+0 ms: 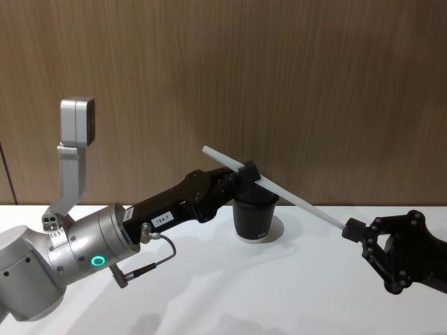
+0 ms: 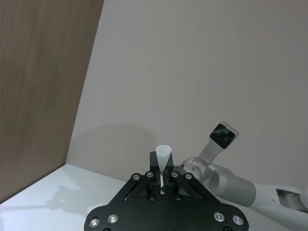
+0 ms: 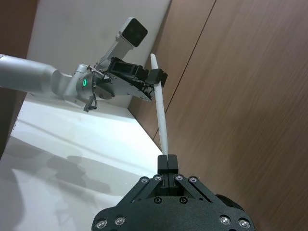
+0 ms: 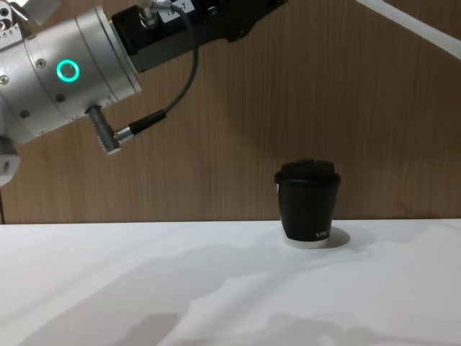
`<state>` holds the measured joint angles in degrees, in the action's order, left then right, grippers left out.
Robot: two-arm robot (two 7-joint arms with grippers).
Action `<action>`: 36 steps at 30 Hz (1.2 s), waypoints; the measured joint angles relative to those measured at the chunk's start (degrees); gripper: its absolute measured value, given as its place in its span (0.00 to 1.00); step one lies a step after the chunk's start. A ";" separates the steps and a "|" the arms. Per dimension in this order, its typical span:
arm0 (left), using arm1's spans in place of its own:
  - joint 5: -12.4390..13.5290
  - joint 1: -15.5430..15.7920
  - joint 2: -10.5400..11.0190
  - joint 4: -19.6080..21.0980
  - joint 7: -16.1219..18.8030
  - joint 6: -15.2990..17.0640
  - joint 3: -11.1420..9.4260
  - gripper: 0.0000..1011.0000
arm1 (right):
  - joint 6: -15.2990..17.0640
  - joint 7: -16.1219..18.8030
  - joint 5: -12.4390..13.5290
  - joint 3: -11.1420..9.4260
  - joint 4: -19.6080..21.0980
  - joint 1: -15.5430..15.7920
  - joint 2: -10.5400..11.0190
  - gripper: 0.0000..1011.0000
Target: Pick up the straw with one hand, pass it to the other hand, and insert it into the cup.
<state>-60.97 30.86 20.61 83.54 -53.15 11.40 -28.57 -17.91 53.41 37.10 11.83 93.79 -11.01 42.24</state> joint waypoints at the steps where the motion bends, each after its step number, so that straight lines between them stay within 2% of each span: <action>1: 0.00 0.00 0.00 0.00 0.00 0.00 0.00 0.03 | 0.00 0.00 0.00 0.00 0.00 0.00 0.00 0.00; 6: 0.00 0.00 0.02 0.00 0.00 0.00 0.00 0.01 | 0.00 0.00 0.00 0.00 0.00 0.00 0.00 0.01; 14: -0.01 0.00 0.02 0.00 -0.01 0.00 0.01 0.01 | 0.00 0.00 0.00 0.00 0.00 0.00 0.00 0.19; 17: -0.01 0.00 0.02 0.00 -0.01 0.00 0.01 0.01 | 0.00 0.00 0.00 0.00 0.00 0.00 0.00 0.30; 19: -0.01 0.00 0.05 0.01 0.00 0.00 0.01 0.01 | 0.00 0.00 0.00 0.00 0.00 0.00 0.00 0.34; 20: 0.00 0.00 0.07 0.03 0.03 -0.01 0.01 0.01 | 0.00 0.00 0.00 0.00 0.00 0.00 0.00 0.40; 23: 0.16 -0.02 0.21 0.23 0.53 -0.29 0.02 0.01 | 0.01 0.00 0.00 0.00 0.00 0.00 0.00 0.46; 26: 0.69 -0.19 0.45 0.65 1.50 -0.78 0.05 0.01 | 0.00 0.00 0.00 0.00 0.00 0.00 0.00 0.60; 29: 1.47 -0.42 0.76 1.22 2.87 -1.36 0.13 0.01 | 0.00 0.00 0.00 0.00 0.00 0.00 0.00 0.66; 33: 2.68 -0.77 1.23 2.12 4.95 -2.18 0.24 0.01 | 0.01 0.00 0.00 0.00 0.00 0.00 0.00 0.81; 36: 3.87 -1.05 1.70 2.97 6.89 -2.87 0.30 0.01 | 0.01 0.00 0.00 0.00 0.00 0.00 0.01 0.88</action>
<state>-57.10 29.81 22.31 86.51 -46.26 8.53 -28.26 -17.91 53.41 37.09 11.83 93.79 -11.01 42.25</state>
